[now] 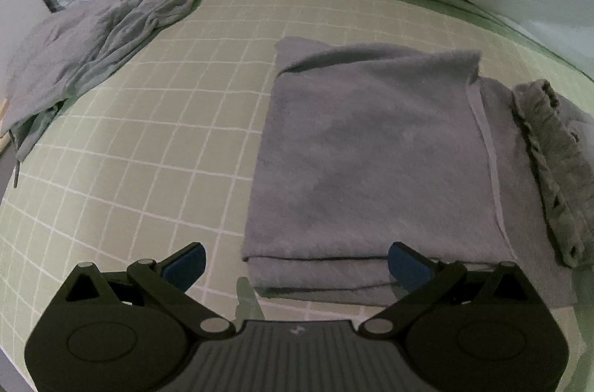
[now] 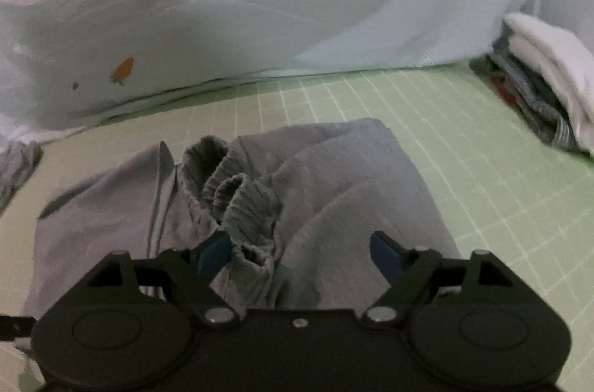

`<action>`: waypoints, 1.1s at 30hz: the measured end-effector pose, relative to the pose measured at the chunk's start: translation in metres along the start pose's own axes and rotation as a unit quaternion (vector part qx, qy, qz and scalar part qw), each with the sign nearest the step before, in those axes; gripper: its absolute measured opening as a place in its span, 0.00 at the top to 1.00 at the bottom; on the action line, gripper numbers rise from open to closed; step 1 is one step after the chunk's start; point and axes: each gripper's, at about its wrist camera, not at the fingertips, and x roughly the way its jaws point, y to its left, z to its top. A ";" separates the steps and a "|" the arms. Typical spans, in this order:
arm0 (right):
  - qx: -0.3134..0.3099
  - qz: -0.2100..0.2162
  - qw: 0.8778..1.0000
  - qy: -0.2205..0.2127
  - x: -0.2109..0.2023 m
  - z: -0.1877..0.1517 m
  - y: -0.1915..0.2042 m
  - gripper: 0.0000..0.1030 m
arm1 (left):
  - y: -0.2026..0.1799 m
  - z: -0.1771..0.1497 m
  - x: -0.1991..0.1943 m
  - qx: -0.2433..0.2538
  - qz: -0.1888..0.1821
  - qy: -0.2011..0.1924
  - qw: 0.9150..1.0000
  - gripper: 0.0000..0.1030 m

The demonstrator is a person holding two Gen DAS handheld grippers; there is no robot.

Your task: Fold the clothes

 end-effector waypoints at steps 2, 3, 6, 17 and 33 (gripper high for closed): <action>0.003 0.000 1.000 -0.006 -0.007 -0.002 -0.003 0.17 | -0.005 -0.001 -0.003 0.009 -0.002 -0.002 1.000 0.00; 0.004 -0.002 1.000 -0.008 -0.010 -0.002 -0.004 0.16 | -0.008 -0.002 -0.004 0.014 -0.003 -0.003 1.000 0.00; 0.010 -0.013 1.000 -0.006 -0.010 -0.001 -0.009 0.15 | -0.018 -0.004 -0.008 0.029 -0.005 -0.006 1.000 0.00; 0.037 -0.046 0.998 0.016 0.002 0.000 -0.046 0.05 | -0.044 -0.007 -0.015 0.062 0.001 -0.008 0.998 0.00; 0.071 -0.065 0.993 0.071 0.062 0.000 -0.098 0.04 | -0.056 -0.009 -0.011 0.053 0.055 0.015 0.997 0.00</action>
